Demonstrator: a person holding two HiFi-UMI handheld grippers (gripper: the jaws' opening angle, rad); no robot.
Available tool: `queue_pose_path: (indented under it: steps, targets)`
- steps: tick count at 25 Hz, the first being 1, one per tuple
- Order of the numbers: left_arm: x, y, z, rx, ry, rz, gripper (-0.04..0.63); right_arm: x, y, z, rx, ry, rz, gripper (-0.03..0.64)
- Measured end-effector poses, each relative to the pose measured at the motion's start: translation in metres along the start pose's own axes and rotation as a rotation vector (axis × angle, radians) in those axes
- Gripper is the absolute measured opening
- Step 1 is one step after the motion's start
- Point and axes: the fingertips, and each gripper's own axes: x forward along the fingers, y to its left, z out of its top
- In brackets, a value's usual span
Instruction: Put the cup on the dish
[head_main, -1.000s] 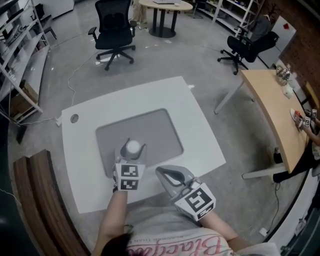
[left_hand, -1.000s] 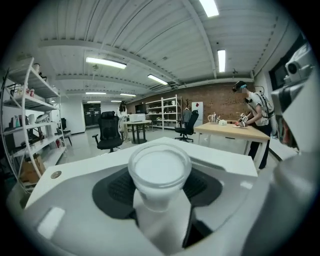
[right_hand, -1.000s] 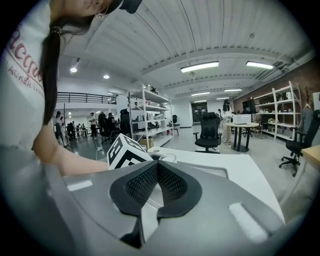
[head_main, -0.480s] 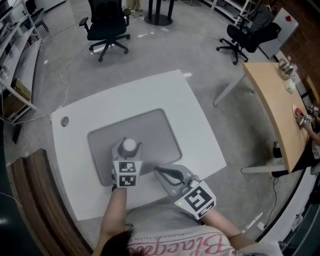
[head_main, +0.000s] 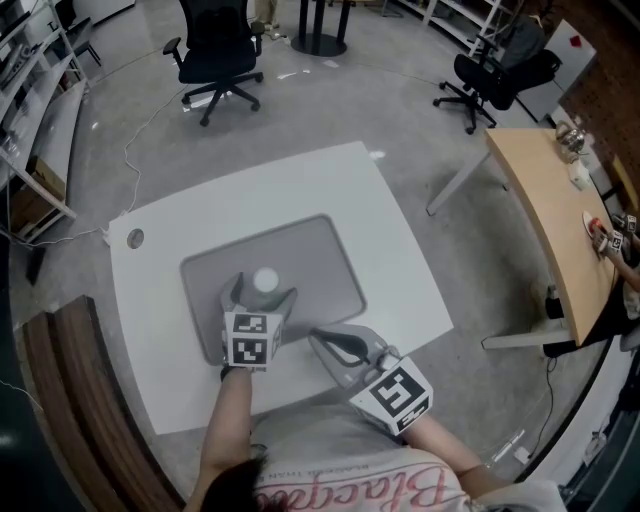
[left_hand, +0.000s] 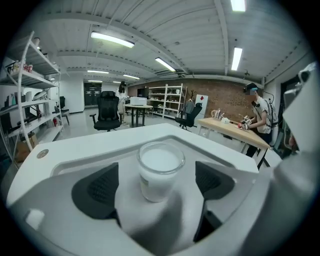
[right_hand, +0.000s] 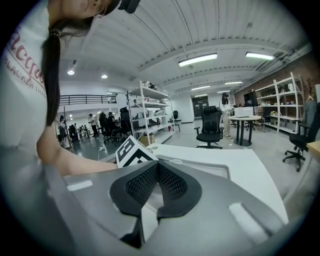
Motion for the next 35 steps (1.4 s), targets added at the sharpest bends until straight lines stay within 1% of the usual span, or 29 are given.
queue_pose_path:
  steps: [3, 7, 8, 9, 10, 11, 12, 13, 14, 18, 22, 26, 29, 31, 35]
  targets:
    - [-0.019, 0.0, 0.009, 0.001, -0.039, 0.011, 0.479, -0.003, 0.007, 0.004, -0.013, -0.016, -0.001, 0.0]
    - [-0.05, -0.003, 0.015, -0.003, -0.096, 0.021, 0.479, -0.009, 0.023, 0.005, -0.033, -0.038, 0.001, 0.0]
    - [-0.059, -0.004, 0.014, -0.01, -0.103, 0.027, 0.472, -0.012, 0.028, 0.005, -0.036, -0.041, -0.002, 0.0]
    - [-0.071, -0.005, 0.013, -0.018, -0.11, 0.046, 0.44, -0.015, 0.034, 0.004, -0.039, -0.043, -0.006, 0.0]
    - [-0.083, -0.003, 0.013, -0.023, -0.125, 0.085, 0.345, -0.018, 0.039, 0.003, -0.039, -0.046, -0.011, 0.0]
    - [-0.096, 0.0, 0.014, -0.023, -0.146, 0.138, 0.142, -0.022, 0.044, 0.0, -0.038, -0.049, -0.017, 0.0]
    - [-0.108, 0.002, 0.013, -0.019, -0.166, 0.182, -0.001, -0.026, 0.049, -0.002, -0.034, -0.051, -0.022, 0.0]
    - [-0.119, 0.001, 0.012, -0.016, -0.18, 0.203, -0.002, -0.029, 0.053, -0.005, -0.028, -0.052, -0.028, 0.0]
    - [-0.128, -0.002, 0.01, -0.016, -0.192, 0.203, -0.002, -0.032, 0.058, -0.009, -0.022, -0.052, -0.033, 0.0]
    - [-0.157, -0.018, 0.011, -0.004, -0.242, 0.152, -0.002, -0.044, 0.074, -0.019, 0.004, -0.052, -0.053, 0.0]
    - [-0.173, -0.03, 0.01, 0.009, -0.27, 0.13, -0.002, -0.052, 0.082, -0.023, -0.003, -0.062, -0.065, 0.002]
    - [-0.186, -0.038, 0.013, -0.019, -0.299, 0.12, -0.002, -0.056, 0.084, -0.017, -0.027, -0.096, -0.056, 0.002]
    - [-0.196, -0.043, 0.018, -0.018, -0.328, 0.122, -0.002, -0.056, 0.085, -0.013, -0.054, -0.109, -0.044, 0.002]
    - [-0.203, -0.047, 0.014, -0.018, -0.33, 0.125, -0.002, -0.059, 0.09, -0.011, -0.066, -0.115, -0.036, 0.002]
    - [-0.219, -0.055, 0.009, -0.05, -0.342, 0.12, -0.002, -0.066, 0.104, -0.012, -0.075, -0.115, -0.012, 0.002]
